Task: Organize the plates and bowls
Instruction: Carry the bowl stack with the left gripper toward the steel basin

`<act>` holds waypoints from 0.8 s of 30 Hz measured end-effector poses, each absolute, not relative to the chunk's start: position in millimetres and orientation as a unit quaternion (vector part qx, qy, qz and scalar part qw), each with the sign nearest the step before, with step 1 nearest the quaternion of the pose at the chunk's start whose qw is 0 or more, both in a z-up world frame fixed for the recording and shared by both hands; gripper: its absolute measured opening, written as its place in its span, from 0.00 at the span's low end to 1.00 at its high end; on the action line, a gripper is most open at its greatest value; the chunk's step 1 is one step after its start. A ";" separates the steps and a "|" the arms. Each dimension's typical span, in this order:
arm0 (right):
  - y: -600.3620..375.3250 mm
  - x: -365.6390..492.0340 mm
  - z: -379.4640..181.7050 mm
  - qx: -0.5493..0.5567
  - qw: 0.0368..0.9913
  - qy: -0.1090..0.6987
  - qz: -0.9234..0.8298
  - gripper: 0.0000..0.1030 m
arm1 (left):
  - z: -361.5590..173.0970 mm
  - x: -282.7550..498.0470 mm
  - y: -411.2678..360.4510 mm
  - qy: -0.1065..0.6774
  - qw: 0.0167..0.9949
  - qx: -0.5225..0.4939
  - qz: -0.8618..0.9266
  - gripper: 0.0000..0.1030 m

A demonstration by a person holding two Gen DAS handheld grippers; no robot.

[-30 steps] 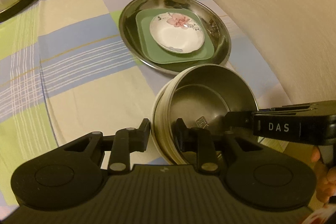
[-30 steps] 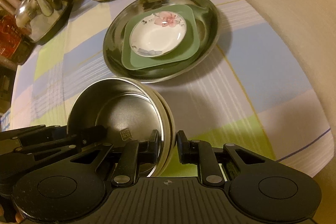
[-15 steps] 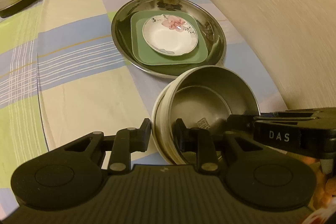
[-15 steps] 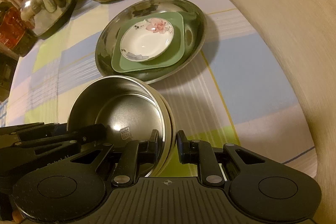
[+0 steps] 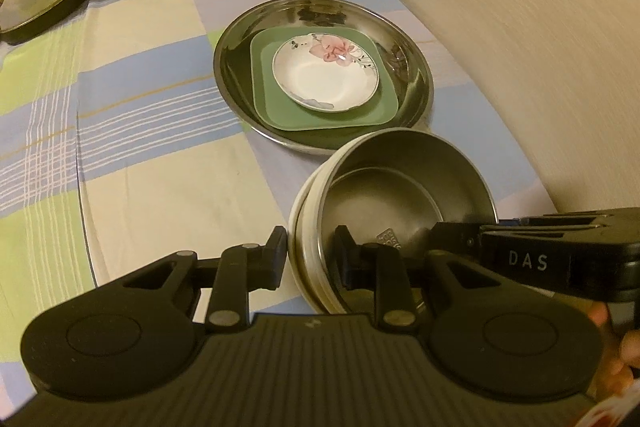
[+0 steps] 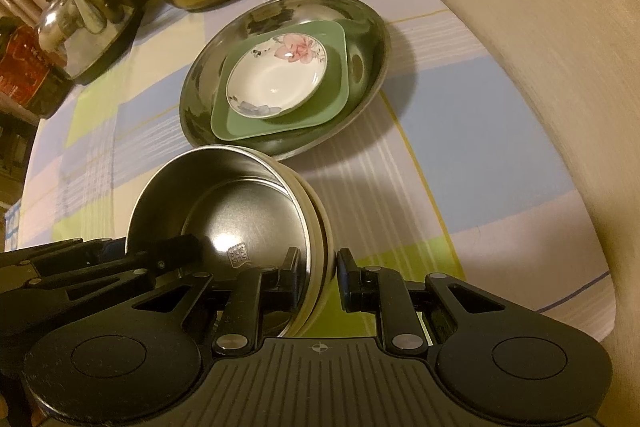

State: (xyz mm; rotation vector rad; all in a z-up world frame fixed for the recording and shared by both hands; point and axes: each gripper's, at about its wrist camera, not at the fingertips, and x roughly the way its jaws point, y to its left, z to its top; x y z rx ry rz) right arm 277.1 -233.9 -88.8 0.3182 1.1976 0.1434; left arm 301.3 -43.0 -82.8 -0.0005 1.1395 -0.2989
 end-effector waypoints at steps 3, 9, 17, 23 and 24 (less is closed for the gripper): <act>-232.5 274.7 -88.6 0.150 0.814 0.557 0.062 0.18 | -83.1 303.2 -42.3 0.539 0.828 0.007 -0.153 0.22; -232.6 271.8 -88.1 0.158 0.818 0.551 0.051 0.18 | -85.1 303.3 -38.7 0.533 0.828 0.012 -0.175 0.22; -231.9 266.7 -87.7 0.167 0.823 0.542 0.039 0.18 | -85.7 303.7 -37.8 0.530 0.827 0.020 -0.188 0.22; -231.2 267.0 -87.3 0.167 0.824 0.541 0.032 0.17 | -86.0 304.4 -39.0 0.532 0.825 0.025 -0.192 0.22; -231.4 266.9 -87.7 0.167 0.824 0.541 0.031 0.16 | -86.0 304.4 -38.9 0.531 0.824 0.025 -0.193 0.22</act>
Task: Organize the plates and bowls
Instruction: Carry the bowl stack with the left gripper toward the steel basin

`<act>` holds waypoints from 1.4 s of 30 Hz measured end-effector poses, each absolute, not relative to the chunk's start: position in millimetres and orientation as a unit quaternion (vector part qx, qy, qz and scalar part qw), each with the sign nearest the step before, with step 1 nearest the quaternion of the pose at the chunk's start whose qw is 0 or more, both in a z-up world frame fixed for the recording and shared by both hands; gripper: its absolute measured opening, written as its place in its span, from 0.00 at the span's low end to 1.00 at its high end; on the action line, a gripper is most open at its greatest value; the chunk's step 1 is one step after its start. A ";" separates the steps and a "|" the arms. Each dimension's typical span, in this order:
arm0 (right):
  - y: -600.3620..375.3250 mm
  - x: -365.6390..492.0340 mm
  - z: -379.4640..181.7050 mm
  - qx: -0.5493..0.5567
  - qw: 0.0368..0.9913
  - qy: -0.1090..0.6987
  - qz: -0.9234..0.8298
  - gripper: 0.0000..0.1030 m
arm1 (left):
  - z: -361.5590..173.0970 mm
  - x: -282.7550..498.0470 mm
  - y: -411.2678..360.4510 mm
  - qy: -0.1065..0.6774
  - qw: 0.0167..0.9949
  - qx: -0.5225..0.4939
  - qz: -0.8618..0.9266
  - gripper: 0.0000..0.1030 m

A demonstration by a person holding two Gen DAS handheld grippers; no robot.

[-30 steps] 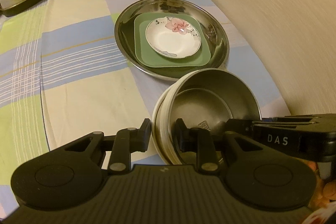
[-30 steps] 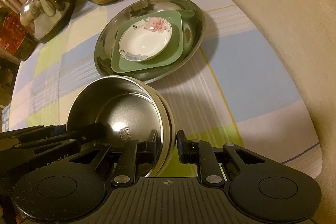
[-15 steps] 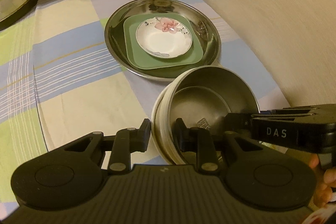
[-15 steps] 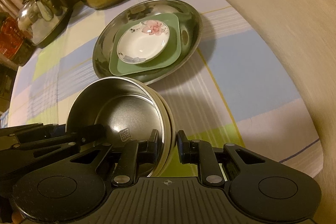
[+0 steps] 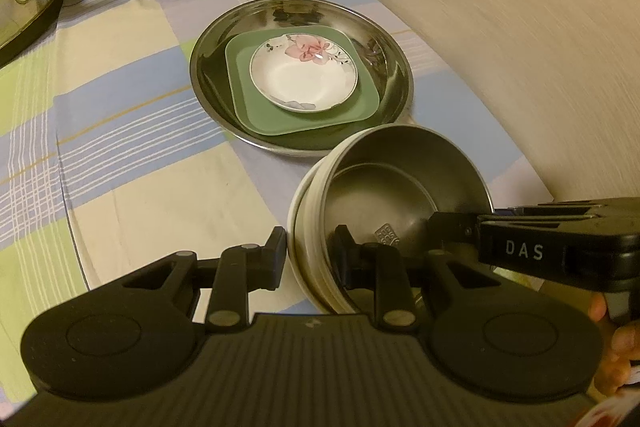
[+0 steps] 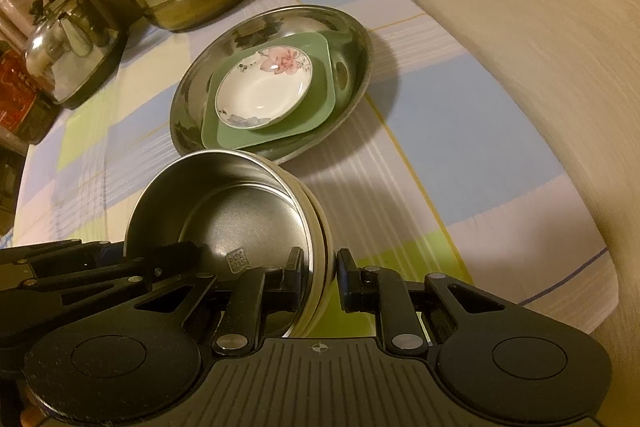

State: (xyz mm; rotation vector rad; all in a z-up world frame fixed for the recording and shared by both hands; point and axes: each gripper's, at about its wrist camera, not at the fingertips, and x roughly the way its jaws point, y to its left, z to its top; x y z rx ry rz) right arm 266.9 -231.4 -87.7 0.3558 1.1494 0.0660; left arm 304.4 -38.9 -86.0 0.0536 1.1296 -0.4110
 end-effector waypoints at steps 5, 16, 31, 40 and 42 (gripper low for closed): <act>-231.4 265.0 -87.7 0.170 0.826 0.537 0.028 0.16 | -86.2 304.4 -38.8 0.531 0.824 0.026 -0.196 0.22; -234.8 259.7 -84.2 0.175 0.824 0.539 0.021 0.14 | -84.6 298.6 -39.8 0.537 0.818 0.025 -0.204 0.22; -238.7 251.4 -72.3 0.181 0.829 0.529 0.020 0.14 | -71.6 292.6 -39.5 0.526 0.824 0.023 -0.211 0.22; -238.6 250.2 -58.4 0.180 0.837 0.516 0.021 0.14 | -58.8 290.5 -37.6 0.511 0.832 0.019 -0.213 0.22; -239.1 250.9 -54.7 0.179 0.840 0.512 0.022 0.14 | -55.8 291.2 -37.9 0.508 0.834 0.019 -0.214 0.22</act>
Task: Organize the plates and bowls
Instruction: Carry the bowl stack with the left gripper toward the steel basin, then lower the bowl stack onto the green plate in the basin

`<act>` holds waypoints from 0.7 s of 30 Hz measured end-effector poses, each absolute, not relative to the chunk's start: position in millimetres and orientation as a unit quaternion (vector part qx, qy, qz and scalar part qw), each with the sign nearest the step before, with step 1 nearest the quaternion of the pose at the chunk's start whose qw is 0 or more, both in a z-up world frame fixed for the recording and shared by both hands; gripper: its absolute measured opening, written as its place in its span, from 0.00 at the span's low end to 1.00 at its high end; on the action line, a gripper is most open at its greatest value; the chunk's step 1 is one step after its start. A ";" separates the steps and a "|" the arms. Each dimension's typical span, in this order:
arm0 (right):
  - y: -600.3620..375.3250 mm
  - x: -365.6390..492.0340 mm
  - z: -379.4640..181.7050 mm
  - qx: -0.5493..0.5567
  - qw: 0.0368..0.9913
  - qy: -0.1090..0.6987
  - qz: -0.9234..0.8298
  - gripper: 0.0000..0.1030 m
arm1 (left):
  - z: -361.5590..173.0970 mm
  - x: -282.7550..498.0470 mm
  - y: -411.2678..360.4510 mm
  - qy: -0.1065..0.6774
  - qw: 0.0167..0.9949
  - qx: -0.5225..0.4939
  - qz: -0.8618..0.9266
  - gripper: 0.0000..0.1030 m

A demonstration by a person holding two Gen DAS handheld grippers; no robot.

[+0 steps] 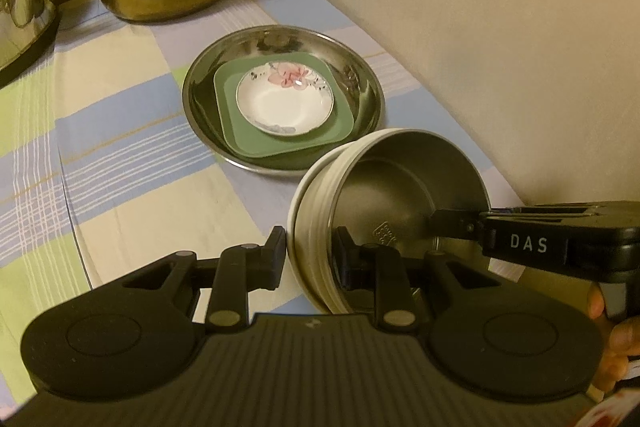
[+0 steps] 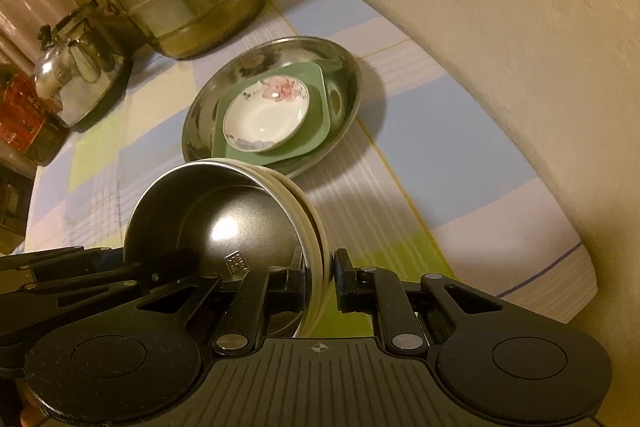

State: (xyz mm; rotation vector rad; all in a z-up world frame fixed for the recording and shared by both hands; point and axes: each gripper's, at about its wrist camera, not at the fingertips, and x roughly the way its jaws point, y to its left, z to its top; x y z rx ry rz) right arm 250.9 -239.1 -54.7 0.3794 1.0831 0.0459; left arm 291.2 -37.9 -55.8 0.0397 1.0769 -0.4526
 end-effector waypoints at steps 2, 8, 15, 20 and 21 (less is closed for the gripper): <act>-239.3 252.1 -51.0 0.178 0.842 0.509 0.022 0.14 | -52.2 292.4 -38.3 0.505 0.836 0.018 -0.214 0.22; -240.7 262.6 -40.9 0.175 0.846 0.503 0.024 0.14 | -42.5 300.9 -39.7 0.494 0.842 0.020 -0.214 0.22; -240.1 285.5 -29.7 0.170 0.852 0.494 0.031 0.14 | -30.8 319.9 -38.5 0.482 0.851 0.018 -0.207 0.22; -240.0 308.9 -27.8 0.170 0.852 0.493 0.038 0.14 | -25.2 343.4 -32.5 0.478 0.855 0.016 -0.201 0.22; -239.2 313.1 -27.6 0.167 0.853 0.493 0.039 0.14 | -24.7 348.9 -31.1 0.479 0.855 0.014 -0.199 0.22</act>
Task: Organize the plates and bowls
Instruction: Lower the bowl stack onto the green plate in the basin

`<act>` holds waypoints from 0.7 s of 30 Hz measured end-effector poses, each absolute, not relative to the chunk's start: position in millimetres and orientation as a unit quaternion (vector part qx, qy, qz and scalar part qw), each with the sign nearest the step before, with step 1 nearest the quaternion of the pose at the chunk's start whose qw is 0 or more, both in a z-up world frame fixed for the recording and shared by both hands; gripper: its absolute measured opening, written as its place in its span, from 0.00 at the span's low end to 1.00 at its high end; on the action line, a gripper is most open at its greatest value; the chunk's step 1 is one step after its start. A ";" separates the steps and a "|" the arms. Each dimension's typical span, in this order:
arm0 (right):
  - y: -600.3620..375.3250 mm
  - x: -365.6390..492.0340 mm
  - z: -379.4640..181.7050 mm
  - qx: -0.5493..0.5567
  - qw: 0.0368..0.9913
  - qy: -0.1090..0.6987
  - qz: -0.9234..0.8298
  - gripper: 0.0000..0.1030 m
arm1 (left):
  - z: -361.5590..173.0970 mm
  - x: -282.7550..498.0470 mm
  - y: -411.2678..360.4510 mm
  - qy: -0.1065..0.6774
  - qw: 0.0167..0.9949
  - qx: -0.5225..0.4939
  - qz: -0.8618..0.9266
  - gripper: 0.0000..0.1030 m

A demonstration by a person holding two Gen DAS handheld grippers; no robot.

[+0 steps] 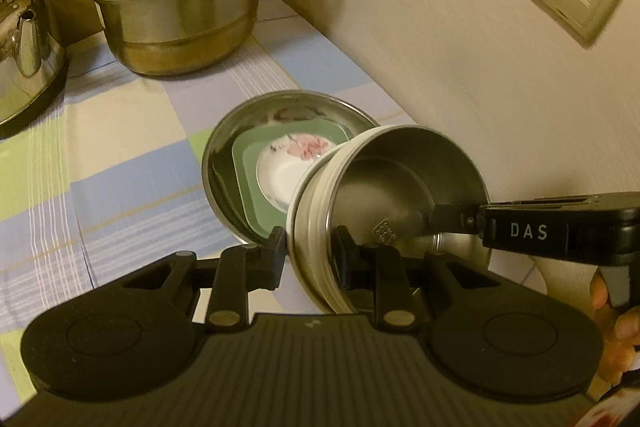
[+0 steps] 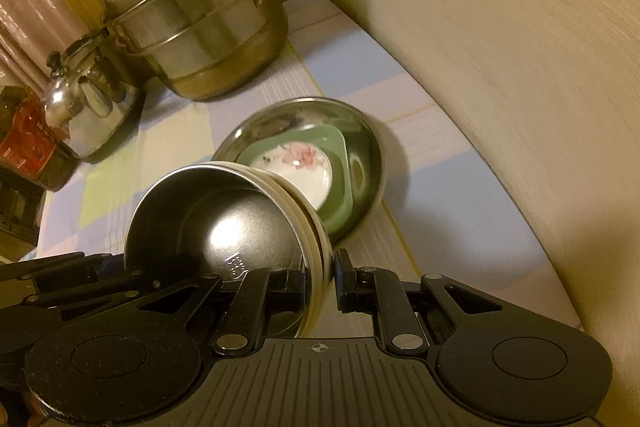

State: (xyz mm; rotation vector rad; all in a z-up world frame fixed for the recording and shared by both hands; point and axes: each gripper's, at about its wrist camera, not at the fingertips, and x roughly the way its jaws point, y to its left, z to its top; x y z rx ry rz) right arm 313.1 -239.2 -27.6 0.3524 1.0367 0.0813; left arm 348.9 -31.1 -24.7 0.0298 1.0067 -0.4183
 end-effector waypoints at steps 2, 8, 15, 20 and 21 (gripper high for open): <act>-238.1 324.1 -28.4 0.165 0.853 0.494 0.040 0.14 | -24.5 358.8 -28.1 0.479 0.856 0.013 -0.196 0.22; -237.0 361.3 -33.0 0.158 0.850 0.501 0.041 0.14 | -27.6 394.0 -25.5 0.487 0.854 0.007 -0.183 0.22; -239.3 403.3 -40.1 0.154 0.839 0.520 0.042 0.14 | -32.2 437.1 -23.2 0.505 0.844 0.001 -0.178 0.22; -241.9 430.0 -47.6 0.155 0.823 0.545 0.043 0.14 | -39.4 460.1 -24.2 0.523 0.834 -0.003 -0.175 0.22; -242.2 434.0 -48.8 0.155 0.820 0.550 0.043 0.14 | -40.5 462.7 -24.7 0.525 0.833 -0.003 -0.175 0.22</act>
